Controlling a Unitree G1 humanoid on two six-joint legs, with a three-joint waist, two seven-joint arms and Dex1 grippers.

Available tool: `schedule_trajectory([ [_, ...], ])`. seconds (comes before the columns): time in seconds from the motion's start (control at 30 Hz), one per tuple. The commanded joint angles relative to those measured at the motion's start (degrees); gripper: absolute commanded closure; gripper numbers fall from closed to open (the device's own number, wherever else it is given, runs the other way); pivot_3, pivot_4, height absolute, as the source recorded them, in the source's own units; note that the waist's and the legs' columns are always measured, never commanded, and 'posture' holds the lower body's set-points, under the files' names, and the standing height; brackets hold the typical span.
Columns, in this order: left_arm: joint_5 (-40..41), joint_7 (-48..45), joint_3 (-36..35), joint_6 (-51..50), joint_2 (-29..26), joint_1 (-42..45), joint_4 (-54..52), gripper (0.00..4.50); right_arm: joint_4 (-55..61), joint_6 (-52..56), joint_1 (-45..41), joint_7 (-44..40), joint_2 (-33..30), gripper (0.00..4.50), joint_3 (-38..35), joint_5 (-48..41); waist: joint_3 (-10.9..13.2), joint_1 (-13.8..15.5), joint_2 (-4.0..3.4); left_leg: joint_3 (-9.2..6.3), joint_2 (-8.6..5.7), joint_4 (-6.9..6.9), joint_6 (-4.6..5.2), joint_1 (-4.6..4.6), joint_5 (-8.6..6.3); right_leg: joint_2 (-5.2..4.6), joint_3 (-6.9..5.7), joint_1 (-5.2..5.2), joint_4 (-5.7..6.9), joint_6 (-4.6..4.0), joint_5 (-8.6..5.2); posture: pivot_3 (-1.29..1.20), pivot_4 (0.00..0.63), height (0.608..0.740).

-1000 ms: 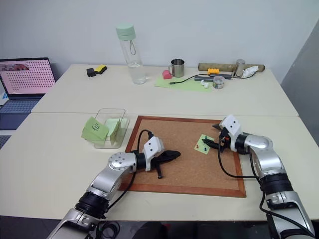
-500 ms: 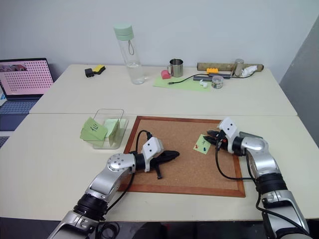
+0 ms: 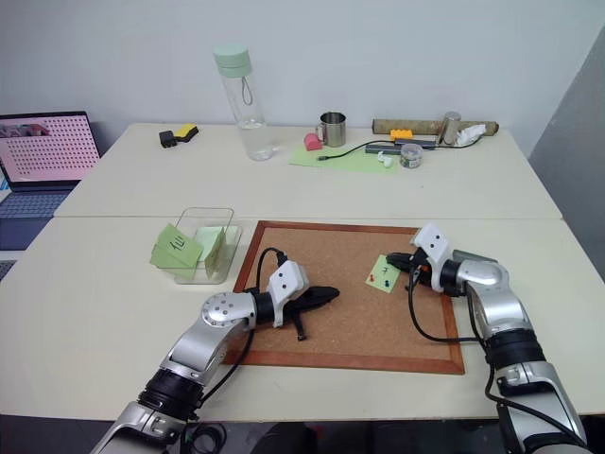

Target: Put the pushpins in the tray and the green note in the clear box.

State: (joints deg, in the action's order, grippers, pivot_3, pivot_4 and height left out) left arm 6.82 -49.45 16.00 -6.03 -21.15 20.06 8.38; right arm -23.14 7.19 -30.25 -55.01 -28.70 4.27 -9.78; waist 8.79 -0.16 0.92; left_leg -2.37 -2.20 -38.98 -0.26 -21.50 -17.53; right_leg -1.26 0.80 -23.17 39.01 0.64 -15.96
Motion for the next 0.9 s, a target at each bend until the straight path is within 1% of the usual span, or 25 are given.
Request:
schedule_trajectory([
  [0.03, -1.66, 0.17, 0.95, -1.62, -0.48, -1.89, 2.22, 4.50, 4.86, 0.52, -0.10, -0.84, -0.08, 4.47, -2.35, -3.02, 0.00, 0.00, 0.00, 0.00, 0.00, 0.00, 0.00, 0.00, 0.00, 0.00, 0.00, 0.00, 0.00, 0.00, 0.00, 0.00, 0.150, 0.740],
  [0.47, -2.23, 0.33, 1.19, -1.18, -0.33, -1.75, 3.05, 4.50, 7.82, 3.60, 0.28, -0.60, 0.62, 4.47, -3.99, -5.25, -0.02, -0.04, -0.03, 0.00, 0.00, 0.01, 0.00, 0.00, 0.00, 0.00, 0.01, 0.00, -0.01, 0.00, 0.00, 0.00, 0.150, 0.740],
  [0.9, -3.00, 0.54, 1.86, -0.66, 0.21, -1.51, 4.40, 4.50, 14.00, 8.38, 1.71, -0.56, -2.36, 4.47, -6.16, -8.44, -0.07, 0.02, -0.09, -0.01, 0.00, 0.01, 0.01, 0.02, 0.00, 0.00, 0.00, 0.03, -0.01, 0.00, 0.00, 0.00, 0.150, 0.740],
])
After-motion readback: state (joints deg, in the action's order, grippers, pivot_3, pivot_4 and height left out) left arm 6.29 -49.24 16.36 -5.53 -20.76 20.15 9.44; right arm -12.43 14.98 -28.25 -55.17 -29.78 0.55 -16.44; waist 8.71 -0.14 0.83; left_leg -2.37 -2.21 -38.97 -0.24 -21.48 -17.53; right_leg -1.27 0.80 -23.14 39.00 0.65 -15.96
